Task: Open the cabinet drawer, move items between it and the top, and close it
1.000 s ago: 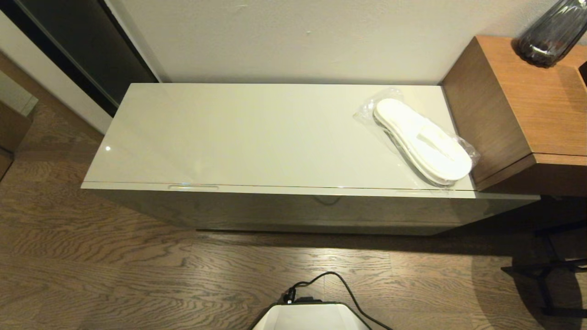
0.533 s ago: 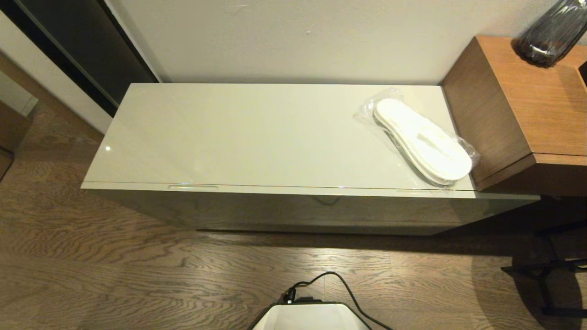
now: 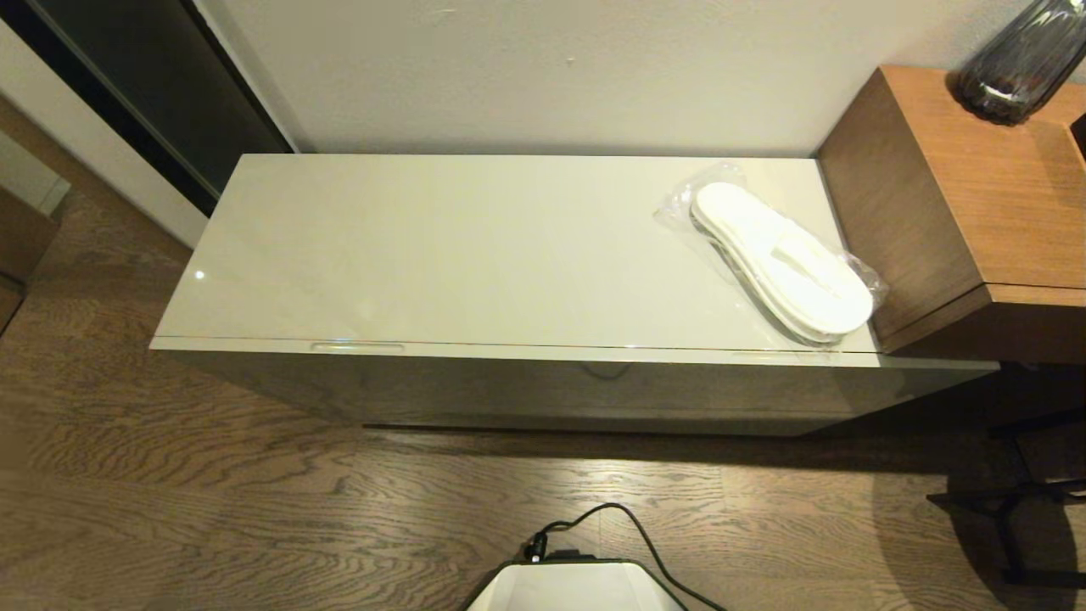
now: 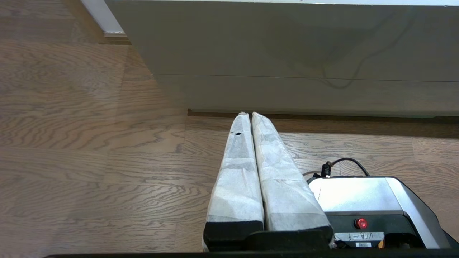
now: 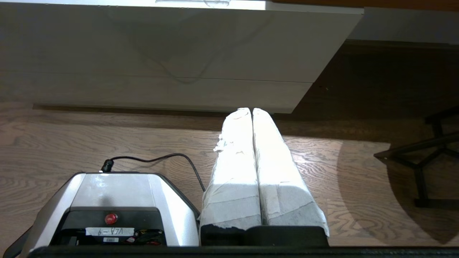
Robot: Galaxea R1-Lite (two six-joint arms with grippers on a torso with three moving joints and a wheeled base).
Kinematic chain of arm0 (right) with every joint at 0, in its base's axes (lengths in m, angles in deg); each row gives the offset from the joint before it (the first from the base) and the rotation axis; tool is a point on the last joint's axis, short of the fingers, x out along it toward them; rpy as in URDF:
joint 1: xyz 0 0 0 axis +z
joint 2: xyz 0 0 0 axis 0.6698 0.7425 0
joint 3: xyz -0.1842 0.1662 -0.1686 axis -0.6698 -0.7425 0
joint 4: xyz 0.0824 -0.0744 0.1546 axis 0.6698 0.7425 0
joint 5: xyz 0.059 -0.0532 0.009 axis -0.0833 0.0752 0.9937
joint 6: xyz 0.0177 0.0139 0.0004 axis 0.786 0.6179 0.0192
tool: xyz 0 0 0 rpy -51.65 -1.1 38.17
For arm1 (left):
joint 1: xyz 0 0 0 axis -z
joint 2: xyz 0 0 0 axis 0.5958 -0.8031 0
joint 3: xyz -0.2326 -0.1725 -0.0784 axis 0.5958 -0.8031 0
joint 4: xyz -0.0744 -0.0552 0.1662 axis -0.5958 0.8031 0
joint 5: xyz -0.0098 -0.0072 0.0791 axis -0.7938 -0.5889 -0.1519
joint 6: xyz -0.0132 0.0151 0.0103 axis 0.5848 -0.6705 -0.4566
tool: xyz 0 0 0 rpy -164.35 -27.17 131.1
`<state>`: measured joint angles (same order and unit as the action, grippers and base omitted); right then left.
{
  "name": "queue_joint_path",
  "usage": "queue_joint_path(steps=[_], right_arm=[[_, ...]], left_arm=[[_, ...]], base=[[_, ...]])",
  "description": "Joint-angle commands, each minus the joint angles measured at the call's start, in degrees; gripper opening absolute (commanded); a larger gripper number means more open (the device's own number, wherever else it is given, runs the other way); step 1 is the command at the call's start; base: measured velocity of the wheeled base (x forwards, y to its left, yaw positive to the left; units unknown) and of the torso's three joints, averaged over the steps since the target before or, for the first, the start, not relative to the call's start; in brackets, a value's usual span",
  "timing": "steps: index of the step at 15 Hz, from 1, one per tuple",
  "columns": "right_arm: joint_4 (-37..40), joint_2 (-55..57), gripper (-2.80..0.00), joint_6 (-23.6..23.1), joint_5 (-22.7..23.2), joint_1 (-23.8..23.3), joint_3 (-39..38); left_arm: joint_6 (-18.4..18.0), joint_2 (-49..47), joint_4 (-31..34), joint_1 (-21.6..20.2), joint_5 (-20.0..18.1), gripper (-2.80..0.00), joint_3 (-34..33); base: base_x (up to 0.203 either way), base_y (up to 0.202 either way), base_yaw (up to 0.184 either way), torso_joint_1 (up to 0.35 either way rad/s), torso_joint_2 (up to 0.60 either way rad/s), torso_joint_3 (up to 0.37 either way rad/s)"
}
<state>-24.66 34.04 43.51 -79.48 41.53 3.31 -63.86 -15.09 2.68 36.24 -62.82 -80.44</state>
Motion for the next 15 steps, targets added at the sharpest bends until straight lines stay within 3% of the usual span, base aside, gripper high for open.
queue_joint_path(steps=[1,15], right_arm=[[-0.04,0.16,-2.8,0.03,0.05,0.0,0.04],[-0.02,0.16,-2.8,0.03,0.02,0.0,0.04]], left_arm=[[0.04,-0.07,-0.04,-0.02,-0.02,-2.8,0.02],[0.04,-0.07,-0.04,-0.02,-0.02,-2.8,0.02]], base=[[0.0,0.0,0.0,0.0,0.0,0.0],[0.0,0.0,0.0,0.0,0.0,0.0]])
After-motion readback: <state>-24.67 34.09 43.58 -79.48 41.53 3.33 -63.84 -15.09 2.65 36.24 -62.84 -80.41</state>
